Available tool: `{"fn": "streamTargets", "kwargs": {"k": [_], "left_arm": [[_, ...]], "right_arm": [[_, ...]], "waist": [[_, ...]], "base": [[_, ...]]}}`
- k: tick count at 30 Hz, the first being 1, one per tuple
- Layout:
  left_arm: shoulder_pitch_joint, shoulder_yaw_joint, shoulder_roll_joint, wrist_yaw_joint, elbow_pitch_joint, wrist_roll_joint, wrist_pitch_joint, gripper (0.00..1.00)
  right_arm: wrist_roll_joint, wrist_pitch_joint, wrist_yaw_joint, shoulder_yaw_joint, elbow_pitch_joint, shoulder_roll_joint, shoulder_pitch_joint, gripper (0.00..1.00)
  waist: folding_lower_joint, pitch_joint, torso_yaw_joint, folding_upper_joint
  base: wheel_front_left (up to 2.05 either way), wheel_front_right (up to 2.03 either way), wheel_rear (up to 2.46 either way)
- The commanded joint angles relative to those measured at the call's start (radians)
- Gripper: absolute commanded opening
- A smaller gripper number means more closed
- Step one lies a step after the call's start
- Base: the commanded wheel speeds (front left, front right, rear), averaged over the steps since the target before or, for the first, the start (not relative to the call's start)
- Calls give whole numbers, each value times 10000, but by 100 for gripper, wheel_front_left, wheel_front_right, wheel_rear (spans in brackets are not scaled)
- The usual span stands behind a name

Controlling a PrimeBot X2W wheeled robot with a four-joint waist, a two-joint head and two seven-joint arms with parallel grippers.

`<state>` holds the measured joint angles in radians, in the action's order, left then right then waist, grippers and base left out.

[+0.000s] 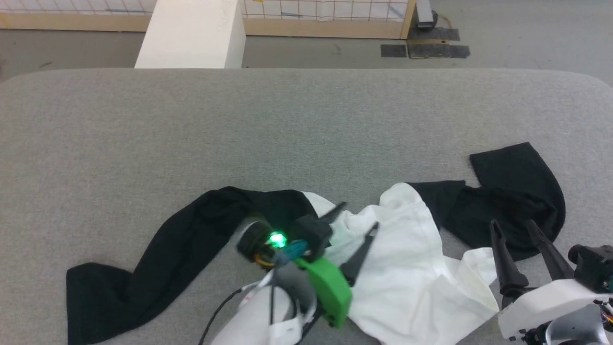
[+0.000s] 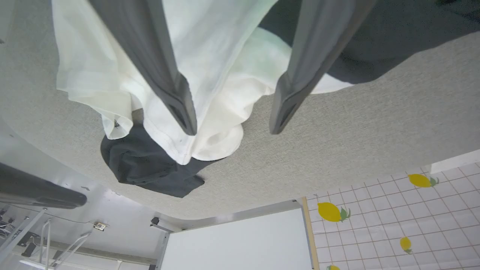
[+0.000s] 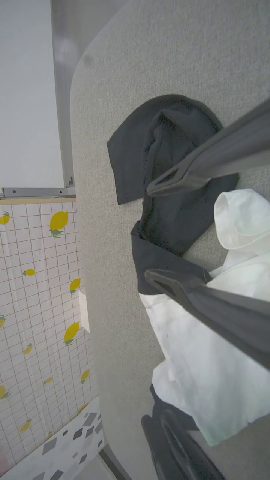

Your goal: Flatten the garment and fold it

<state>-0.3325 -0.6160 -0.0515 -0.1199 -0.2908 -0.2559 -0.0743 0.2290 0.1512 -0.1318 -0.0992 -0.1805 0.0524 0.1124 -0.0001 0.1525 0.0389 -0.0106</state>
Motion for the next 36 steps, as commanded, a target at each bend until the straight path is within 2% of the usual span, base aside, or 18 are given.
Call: {"fn": "streamTargets", "kwargs": {"k": [1,5,9,10,11,12,16,19,24,27,28,29,30,33,36], "left_arm": [[-395,-329,13,-54,-146,-255,307,100],[-1013,-1023,13,-82,-662,-662,1483,100],[-1344,-1281,-23,-92,-923,-872,2335,100],[-1389,-1308,-47,-93,-888,-898,2376,90],[-1419,-1347,-82,-94,-833,-936,2417,39],[-1426,-1400,-120,-96,-787,-972,2454,0],[-1294,-1779,-314,-102,-511,-1327,2607,0],[-1132,-2526,-578,-104,-28,-2142,2850,0],[-584,-3793,-1651,-105,1378,-4328,3863,0],[-11,-3920,-2483,-61,1932,-5354,5001,0],[184,-3923,-2786,96,2108,-5584,5429,29],[332,-3893,-3004,284,2247,-5710,5684,69],[539,-3845,-3235,529,2397,-5888,5960,100],[992,-3572,-3673,1166,2790,-6197,6204,100],[1378,-2619,-3666,1760,3317,-6454,5055,100]], "right_arm": [[-38,-111,11,19,72,-21,-202,100],[6,-182,11,148,193,-21,-331,100],[42,-254,11,231,274,-21,-369,100],[60,-277,11,223,294,-21,-370,100],[71,-300,11,223,317,-21,-371,100],[75,-314,11,226,334,-21,-369,100],[97,-323,11,164,350,-21,-296,100],[83,-311,11,107,360,-22,-274,100],[148,-239,11,88,300,-22,-235,100],[141,-144,11,81,190,-22,-143,100],[131,-103,11,79,163,-22,-111,100],[123,-63,11,86,150,-22,-87,100],[120,-17,11,99,135,-22,-63,100],[136,69,11,127,93,-22,-22,100],[141,107,11,147,67,-22,-2,100]], "waist": [[1,37,-152,106],[1,65,-430,106],[1,84,-646,106],[1,84,-673,106],[1,78,-698,106],[1,68,-713,106],[1,-20,-676,106],[1,-108,-559,106],[1,-243,-299,106],[1,-291,-142,106],[1,-310,-77,106],[1,-325,-34,106],[1,-340,8,106],[1,-365,77,106],[1,-402,108,106]], "base": [[0,0,0],[0,0,0],[0,0,0],[0,0,0],[0,0,0],[0,0,0],[0,0,0],[0,0,0],[0,0,0],[0,0,0],[0,0,0],[0,0,0],[0,0,0],[0,0,0],[0,0,0]]}}
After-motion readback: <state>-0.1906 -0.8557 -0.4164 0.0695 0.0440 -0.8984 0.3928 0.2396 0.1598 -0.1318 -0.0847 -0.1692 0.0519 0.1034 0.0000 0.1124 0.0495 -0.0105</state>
